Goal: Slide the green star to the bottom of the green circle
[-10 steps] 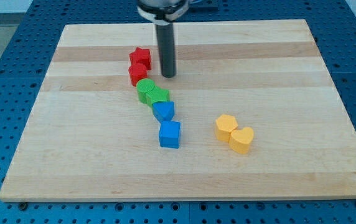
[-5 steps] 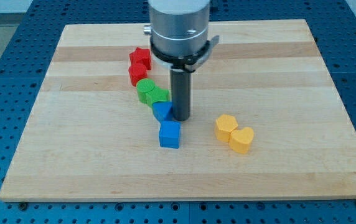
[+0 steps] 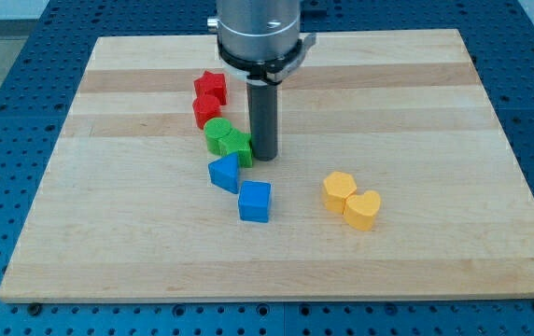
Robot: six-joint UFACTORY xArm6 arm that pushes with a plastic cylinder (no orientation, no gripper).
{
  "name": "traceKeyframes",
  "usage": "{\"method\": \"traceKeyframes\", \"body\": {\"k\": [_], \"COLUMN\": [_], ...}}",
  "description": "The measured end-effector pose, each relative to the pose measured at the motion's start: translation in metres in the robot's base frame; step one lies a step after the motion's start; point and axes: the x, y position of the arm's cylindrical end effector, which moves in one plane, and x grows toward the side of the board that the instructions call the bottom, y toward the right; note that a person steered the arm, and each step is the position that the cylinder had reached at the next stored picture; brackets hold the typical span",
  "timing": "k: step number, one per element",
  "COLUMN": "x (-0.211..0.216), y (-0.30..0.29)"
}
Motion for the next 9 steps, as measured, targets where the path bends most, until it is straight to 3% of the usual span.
{"method": "traceKeyframes", "body": {"k": [9], "x": [0.006], "y": [-0.031]}}
